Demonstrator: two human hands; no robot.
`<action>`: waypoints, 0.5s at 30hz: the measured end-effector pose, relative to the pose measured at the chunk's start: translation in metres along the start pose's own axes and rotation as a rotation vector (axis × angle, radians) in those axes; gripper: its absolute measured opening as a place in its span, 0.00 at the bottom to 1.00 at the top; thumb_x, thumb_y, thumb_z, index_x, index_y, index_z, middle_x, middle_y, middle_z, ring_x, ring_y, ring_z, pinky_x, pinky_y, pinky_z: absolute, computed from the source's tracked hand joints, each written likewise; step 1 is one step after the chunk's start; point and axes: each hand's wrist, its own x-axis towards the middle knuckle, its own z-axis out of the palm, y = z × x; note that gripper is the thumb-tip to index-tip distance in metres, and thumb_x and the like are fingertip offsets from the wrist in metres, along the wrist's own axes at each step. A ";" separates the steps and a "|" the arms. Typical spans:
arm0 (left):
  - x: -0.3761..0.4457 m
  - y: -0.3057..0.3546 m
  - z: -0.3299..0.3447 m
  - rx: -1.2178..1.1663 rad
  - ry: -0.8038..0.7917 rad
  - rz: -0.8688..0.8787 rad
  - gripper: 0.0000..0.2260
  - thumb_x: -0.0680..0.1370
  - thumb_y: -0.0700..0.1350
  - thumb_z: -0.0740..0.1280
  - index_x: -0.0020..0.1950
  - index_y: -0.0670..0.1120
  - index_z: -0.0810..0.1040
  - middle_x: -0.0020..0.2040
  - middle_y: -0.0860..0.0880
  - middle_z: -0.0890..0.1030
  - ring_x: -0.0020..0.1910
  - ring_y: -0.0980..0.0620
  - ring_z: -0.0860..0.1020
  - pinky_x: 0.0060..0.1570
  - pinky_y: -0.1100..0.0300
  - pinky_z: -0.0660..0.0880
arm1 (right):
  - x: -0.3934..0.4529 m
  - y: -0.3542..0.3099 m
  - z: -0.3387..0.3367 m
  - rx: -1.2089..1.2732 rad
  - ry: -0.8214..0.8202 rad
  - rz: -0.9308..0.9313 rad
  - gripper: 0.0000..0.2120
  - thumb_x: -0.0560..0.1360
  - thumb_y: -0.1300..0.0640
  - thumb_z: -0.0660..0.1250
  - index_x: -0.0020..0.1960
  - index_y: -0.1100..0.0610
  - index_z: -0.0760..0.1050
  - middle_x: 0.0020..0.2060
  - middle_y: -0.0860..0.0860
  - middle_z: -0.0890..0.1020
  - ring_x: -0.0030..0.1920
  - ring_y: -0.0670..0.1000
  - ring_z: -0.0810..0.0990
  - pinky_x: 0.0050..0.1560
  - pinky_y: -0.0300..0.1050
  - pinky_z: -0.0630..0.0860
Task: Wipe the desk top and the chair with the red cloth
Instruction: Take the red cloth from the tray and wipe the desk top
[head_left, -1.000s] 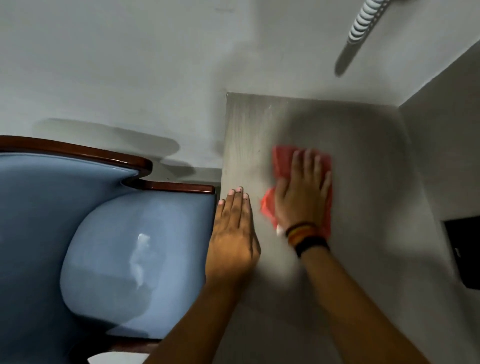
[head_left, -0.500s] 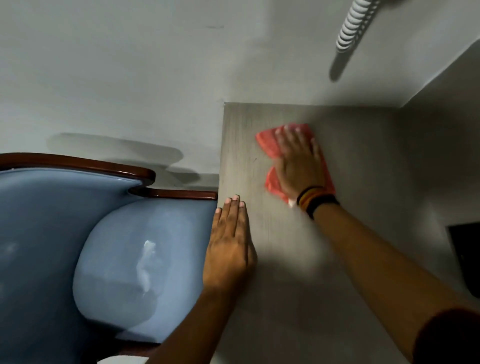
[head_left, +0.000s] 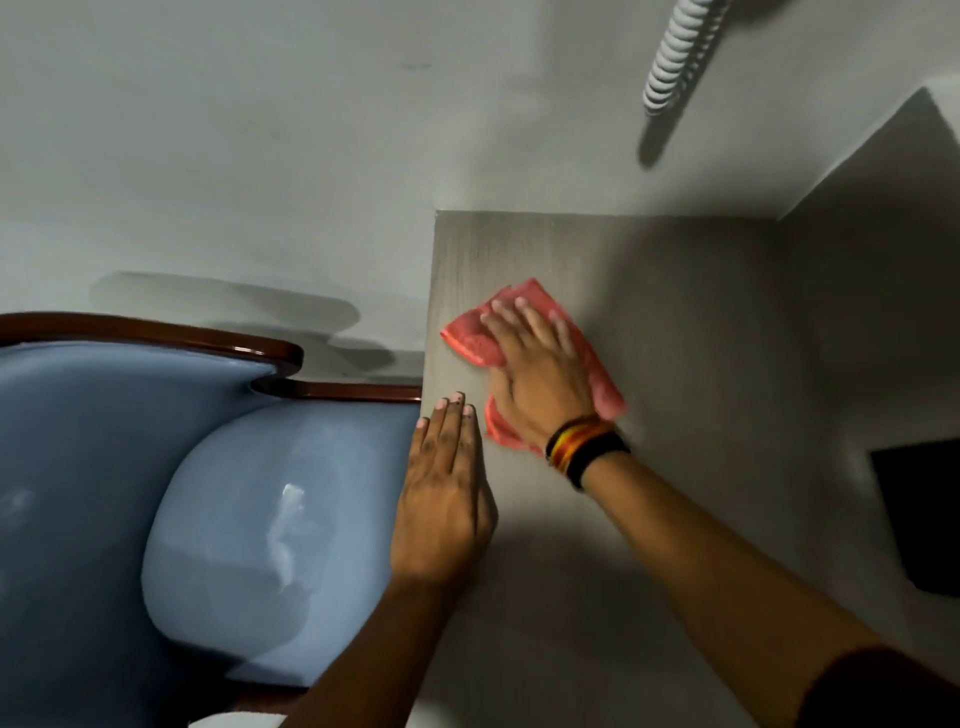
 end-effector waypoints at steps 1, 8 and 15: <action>-0.001 0.001 -0.001 0.000 0.003 -0.008 0.29 0.81 0.41 0.54 0.83 0.39 0.62 0.84 0.41 0.62 0.86 0.45 0.56 0.86 0.45 0.55 | -0.017 -0.008 0.006 -0.001 0.010 0.009 0.31 0.81 0.46 0.51 0.84 0.50 0.57 0.84 0.48 0.60 0.85 0.53 0.54 0.85 0.60 0.50; 0.000 0.001 -0.003 0.004 0.000 -0.015 0.30 0.79 0.38 0.59 0.83 0.39 0.61 0.85 0.41 0.61 0.86 0.45 0.56 0.86 0.46 0.55 | 0.011 -0.003 -0.002 0.035 0.004 0.029 0.30 0.82 0.48 0.54 0.83 0.51 0.58 0.84 0.49 0.61 0.85 0.54 0.55 0.85 0.62 0.50; -0.002 0.003 -0.007 -0.028 -0.017 -0.018 0.32 0.80 0.38 0.61 0.85 0.41 0.56 0.86 0.44 0.56 0.86 0.49 0.49 0.86 0.50 0.47 | -0.062 0.081 -0.005 0.021 0.093 0.327 0.37 0.74 0.45 0.50 0.83 0.51 0.60 0.83 0.53 0.63 0.84 0.59 0.60 0.82 0.67 0.58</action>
